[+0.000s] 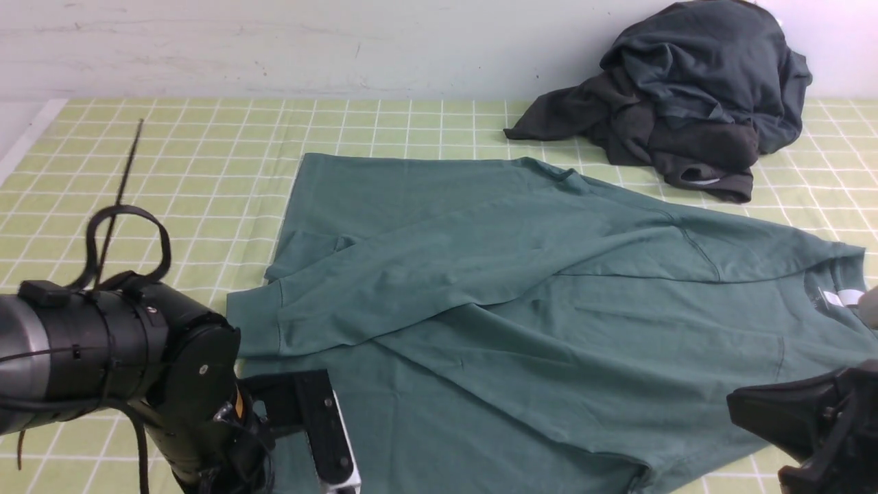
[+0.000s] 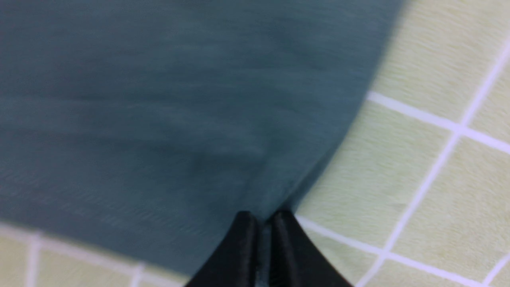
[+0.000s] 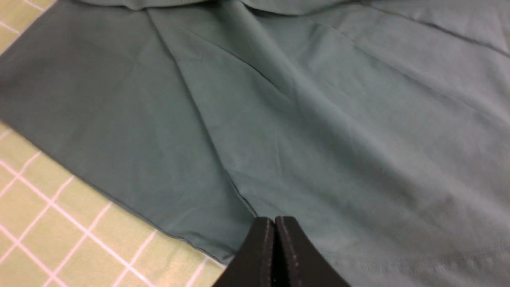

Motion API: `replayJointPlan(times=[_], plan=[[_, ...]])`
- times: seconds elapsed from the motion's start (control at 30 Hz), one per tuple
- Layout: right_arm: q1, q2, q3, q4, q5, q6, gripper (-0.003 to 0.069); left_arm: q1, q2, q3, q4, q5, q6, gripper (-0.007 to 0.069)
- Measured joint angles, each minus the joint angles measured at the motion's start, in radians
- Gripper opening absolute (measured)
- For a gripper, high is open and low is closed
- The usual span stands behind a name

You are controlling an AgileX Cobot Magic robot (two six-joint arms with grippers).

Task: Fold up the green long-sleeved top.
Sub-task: Use both arms simultaneously to clamp the lower edge of the clothing fabric

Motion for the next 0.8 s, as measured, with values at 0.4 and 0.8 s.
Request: replayJointPlan(times=[0.4, 0.8], plan=[[0.000, 0.094, -0.054, 0.017, -0.106, -0.626, 0.0108, 0.000, -0.164, -0.028, 0.072, 0.037, -0.366, -0.0003], [0.000, 0.506, -0.061, -0.890, -0.232, -0.424, 0.0290, 0.000, -0.164, -0.028, 0.039, 0.039, -0.392, -0.0003]])
